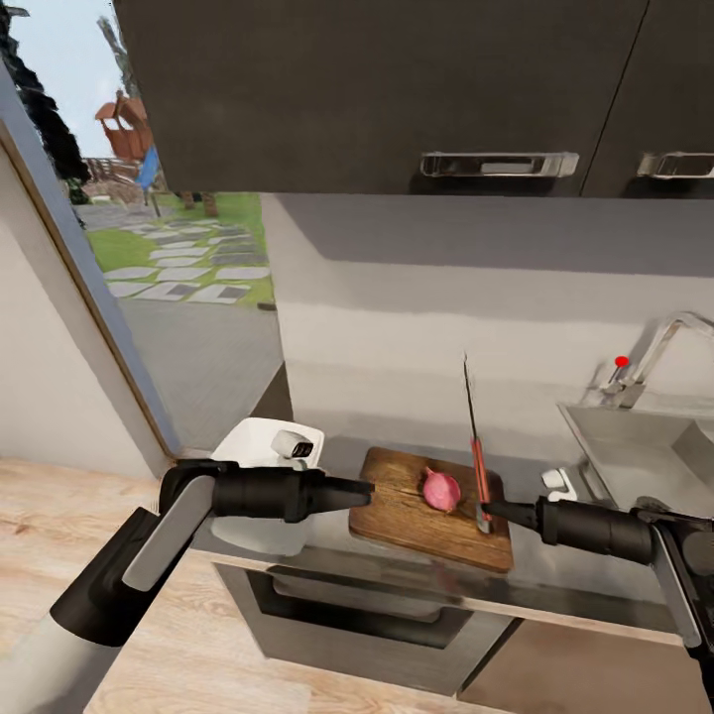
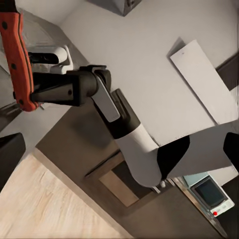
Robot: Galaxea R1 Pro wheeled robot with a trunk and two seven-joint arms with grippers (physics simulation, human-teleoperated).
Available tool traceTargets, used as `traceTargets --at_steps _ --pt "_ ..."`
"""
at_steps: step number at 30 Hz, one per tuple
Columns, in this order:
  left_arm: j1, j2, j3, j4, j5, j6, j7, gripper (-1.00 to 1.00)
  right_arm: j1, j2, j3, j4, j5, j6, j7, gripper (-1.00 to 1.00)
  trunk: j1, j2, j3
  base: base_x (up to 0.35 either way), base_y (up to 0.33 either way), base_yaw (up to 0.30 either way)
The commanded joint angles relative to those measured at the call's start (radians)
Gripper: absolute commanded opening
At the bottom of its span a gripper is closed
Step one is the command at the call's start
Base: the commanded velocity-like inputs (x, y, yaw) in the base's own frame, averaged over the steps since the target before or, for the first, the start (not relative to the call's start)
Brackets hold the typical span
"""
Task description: In the kitchen, take the Vidalia onion out of the sink, dice it on the chopping board with the paring knife, put the diced onion into the bowl on the countertop, then place both the paring knife and the chopping board into the sink.
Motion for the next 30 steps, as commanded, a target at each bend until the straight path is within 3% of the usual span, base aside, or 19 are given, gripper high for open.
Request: traceTargets --at_steps 1,5,13,18,24,25,26,28,29,30 --pt "-0.001 -0.005 -0.004 0.002 0.002 -0.002 -0.001 1.0 0.005 0.0 0.006 0.0 0.004 0.0 -0.005 -1.0 0.001 -0.001 -0.001 0.0 0.0 0.0" --pt "-0.001 -0.028 -0.004 0.002 0.008 -0.024 -0.018 1.0 0.028 -0.02 -0.017 -0.02 -0.016 0.021 -0.029 -1.0 0.001 -0.001 -0.001 0.0 0.0 0.0" --pt "-0.001 -0.072 -0.005 0.003 0.01 -0.052 -0.019 1.0 0.072 -0.065 -0.062 -0.065 -0.059 0.051 0.014 -1.0 0.001 -0.001 -0.001 0.0 0.0 0.0" --pt "-0.001 -0.076 -0.005 0.003 0.009 -0.051 -0.019 1.0 0.1 -0.093 -0.09 -0.084 -0.086 0.051 0.034 -1.0 0.001 -0.001 -0.001 -0.074 0.152 0.0" --pt "-0.001 -0.077 -0.005 0.003 0.009 -0.051 -0.019 1.0 0.134 -0.127 -0.124 -0.085 -0.116 0.051 0.01 -1.0 0.001 -0.001 -0.001 -0.154 0.273 0.0" --pt "-0.001 -0.076 -0.005 0.003 0.009 -0.051 -0.019 1.0 0.134 -0.149 -0.191 -0.085 -0.232 0.051 0.003 -1.0 0.001 -0.001 -0.001 -0.162 0.282 0.0" --pt "-0.001 -0.077 -0.005 0.003 0.009 -0.051 -0.019 1.0 0.134 -0.151 -0.196 -0.086 -0.231 0.051 -0.007 -1.0 0.001 -0.001 -0.001 -0.163 0.282 0.0" --pt "-0.001 -0.077 -0.005 0.003 0.009 -0.051 -0.019 1.0 0.134 -0.153 -0.244 -0.085 -0.231 0.051 -0.054 -1.0 0.001 -0.001 -0.001 -0.163 0.282 0.0" --pt "-0.001 -0.077 -0.005 0.003 0.009 -0.051 -0.019 1.0 0.134 -0.153 -0.306 -0.086 -0.226 0.051 -0.11 -1.0 0.001 -0.001 -0.001 -0.152 0.259 0.0" --pt "-0.001 -0.077 -0.005 0.003 0.009 -0.051 -0.019 1.0 0.134 -0.153 -0.33 -0.086 -0.224 0.051 -0.13 -1.0 0.001 -0.001 -0.001 -0.135 0.227 0.0"
